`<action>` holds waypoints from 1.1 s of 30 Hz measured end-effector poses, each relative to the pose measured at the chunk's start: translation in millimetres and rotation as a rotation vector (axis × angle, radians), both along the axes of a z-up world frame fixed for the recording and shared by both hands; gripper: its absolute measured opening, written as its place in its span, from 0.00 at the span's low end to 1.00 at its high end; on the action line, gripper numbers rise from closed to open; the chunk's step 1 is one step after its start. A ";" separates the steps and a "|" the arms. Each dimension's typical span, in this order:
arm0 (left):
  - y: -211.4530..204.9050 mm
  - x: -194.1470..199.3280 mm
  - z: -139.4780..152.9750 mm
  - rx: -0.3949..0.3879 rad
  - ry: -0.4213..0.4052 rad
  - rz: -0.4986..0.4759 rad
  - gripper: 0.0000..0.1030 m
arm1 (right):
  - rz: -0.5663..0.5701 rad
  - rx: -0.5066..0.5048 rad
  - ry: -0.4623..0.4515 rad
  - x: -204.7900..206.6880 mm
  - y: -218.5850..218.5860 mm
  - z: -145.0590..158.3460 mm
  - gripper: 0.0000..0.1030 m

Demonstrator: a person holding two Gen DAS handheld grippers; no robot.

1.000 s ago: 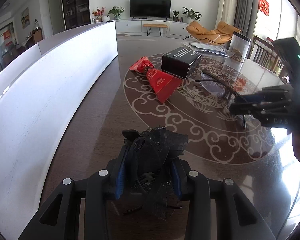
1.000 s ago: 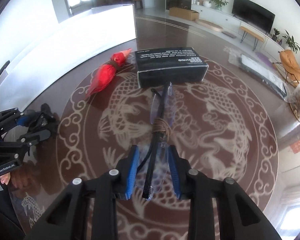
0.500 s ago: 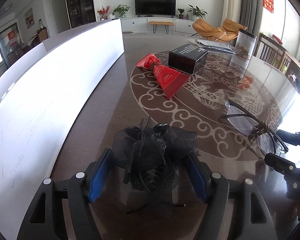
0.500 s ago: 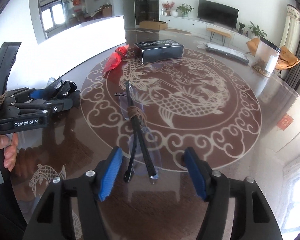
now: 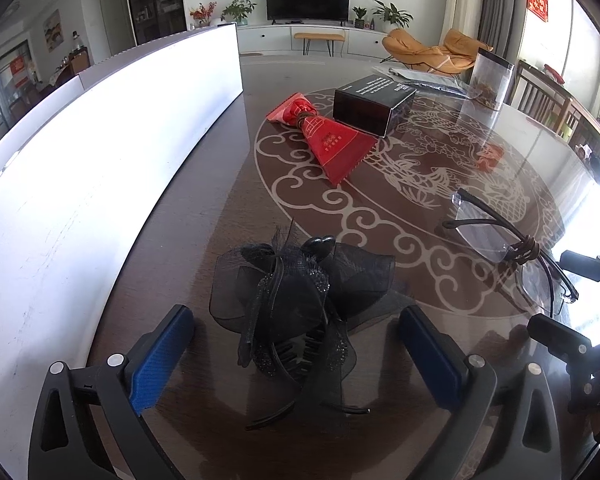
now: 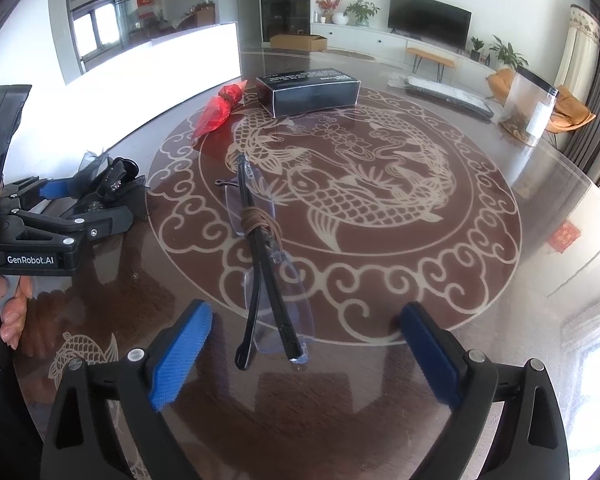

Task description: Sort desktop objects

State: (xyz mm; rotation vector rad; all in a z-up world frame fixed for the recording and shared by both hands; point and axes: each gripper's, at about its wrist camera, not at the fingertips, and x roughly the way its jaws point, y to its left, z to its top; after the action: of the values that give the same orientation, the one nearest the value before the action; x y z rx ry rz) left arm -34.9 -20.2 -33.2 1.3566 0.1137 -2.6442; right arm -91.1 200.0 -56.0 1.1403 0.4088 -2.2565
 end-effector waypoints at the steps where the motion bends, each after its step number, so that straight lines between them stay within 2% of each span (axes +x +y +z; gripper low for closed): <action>1: -0.1 0.1 -0.1 0.000 0.000 0.000 1.00 | 0.001 0.002 -0.004 -0.3 -0.3 -0.7 0.97; 3: -0.2 0.3 0.1 0.000 0.000 0.000 1.00 | 0.006 0.004 -0.010 -0.4 -1.5 -1.4 1.00; 33: 0.8 5.1 0.3 0.001 0.004 0.006 1.00 | 0.006 0.004 -0.010 -0.2 -1.7 -1.2 1.00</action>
State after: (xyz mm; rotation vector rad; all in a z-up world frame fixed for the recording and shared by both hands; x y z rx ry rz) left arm -29.8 -19.3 -32.9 1.3489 0.1192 -2.6424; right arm -91.2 198.2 -57.2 1.1511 0.4126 -2.2451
